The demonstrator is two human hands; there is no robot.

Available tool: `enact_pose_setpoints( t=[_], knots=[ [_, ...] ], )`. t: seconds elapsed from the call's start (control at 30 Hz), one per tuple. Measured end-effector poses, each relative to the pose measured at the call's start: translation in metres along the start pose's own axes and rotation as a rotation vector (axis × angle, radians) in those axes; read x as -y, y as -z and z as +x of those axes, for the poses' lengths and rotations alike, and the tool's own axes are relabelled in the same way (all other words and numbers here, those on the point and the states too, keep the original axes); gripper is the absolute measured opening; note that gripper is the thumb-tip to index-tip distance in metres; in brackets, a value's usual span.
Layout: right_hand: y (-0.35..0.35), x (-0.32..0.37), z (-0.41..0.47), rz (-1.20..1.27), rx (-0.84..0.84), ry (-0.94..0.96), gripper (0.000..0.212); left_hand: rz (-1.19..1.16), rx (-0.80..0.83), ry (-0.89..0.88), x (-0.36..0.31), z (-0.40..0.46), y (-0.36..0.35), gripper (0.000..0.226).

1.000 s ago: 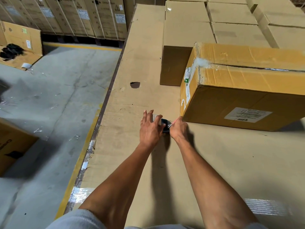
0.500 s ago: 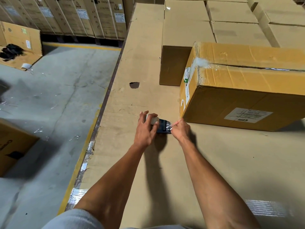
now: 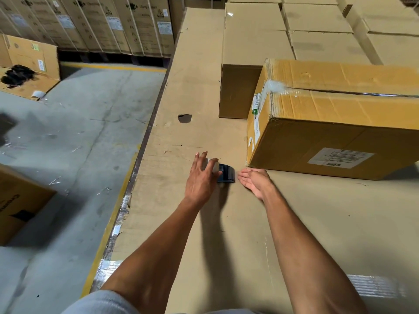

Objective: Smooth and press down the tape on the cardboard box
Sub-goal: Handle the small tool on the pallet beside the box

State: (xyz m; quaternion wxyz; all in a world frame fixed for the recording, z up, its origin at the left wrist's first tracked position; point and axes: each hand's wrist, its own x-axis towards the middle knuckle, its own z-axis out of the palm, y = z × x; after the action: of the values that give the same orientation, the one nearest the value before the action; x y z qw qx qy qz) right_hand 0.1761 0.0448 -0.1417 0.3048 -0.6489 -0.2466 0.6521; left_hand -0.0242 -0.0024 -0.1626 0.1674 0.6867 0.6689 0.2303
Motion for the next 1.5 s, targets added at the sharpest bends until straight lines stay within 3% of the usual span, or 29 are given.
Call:
enact_pose_setpoints(
  t=[0.1, 0.17, 0.23, 0.33, 0.5, 0.6, 0.7, 0.83, 1.1, 1.3, 1.5],
  knots=[
    [0.006, -0.001, 0.001, -0.01, -0.028, 0.008, 0.035, 0.029, 0.018, -0.024, -0.001, 0.0, 0.003, 0.043],
    [0.003, -0.003, -0.001, -0.063, -0.07, 0.034, 0.024, 0.117, 0.026, -0.051, -0.004, -0.001, 0.004, 0.05],
    [-0.003, -0.01, 0.003, -0.117, -0.091, 0.042, 0.009, 0.234, 0.024, -0.146, -0.007, -0.005, 0.003, 0.057],
    [-0.009, -0.026, 0.022, -0.227, -0.173, 0.093, 0.011, 0.402, 0.041, -0.292, -0.006, -0.014, -0.002, 0.058],
    [-0.019, -0.029, 0.032, -0.407, -0.209, 0.144, 0.045, 0.572, 0.147, -0.283, 0.003, -0.013, -0.001, 0.075],
    [-0.031, -0.019, 0.024, -0.496, -0.173, 0.185, 0.07, 0.619, 0.165, -0.262, 0.005, -0.001, 0.005, 0.074],
    [-0.045, -0.012, 0.019, -0.645, -0.157, 0.276, 0.079, 0.641, 0.168, -0.26, 0.009, 0.013, 0.005, 0.075],
    [-0.055, -0.005, 0.025, -0.815, -0.228, 0.431, 0.069, 0.628, 0.146, -0.263, 0.019, 0.032, 0.006, 0.076],
    [-0.074, 0.031, 0.041, -0.989, -0.363, 0.557, 0.04, 0.62, 0.102, -0.282, 0.024, 0.082, 0.01, 0.071],
    [-0.074, 0.041, 0.051, -1.053, -0.43, 0.59, 0.04, 0.618, 0.136, -0.302, 0.023, 0.096, 0.012, 0.075],
    [-0.077, 0.046, 0.032, -1.056, -0.448, 0.593, 0.054, 0.621, 0.158, -0.3, 0.012, 0.085, 0.021, 0.078]
  ],
)
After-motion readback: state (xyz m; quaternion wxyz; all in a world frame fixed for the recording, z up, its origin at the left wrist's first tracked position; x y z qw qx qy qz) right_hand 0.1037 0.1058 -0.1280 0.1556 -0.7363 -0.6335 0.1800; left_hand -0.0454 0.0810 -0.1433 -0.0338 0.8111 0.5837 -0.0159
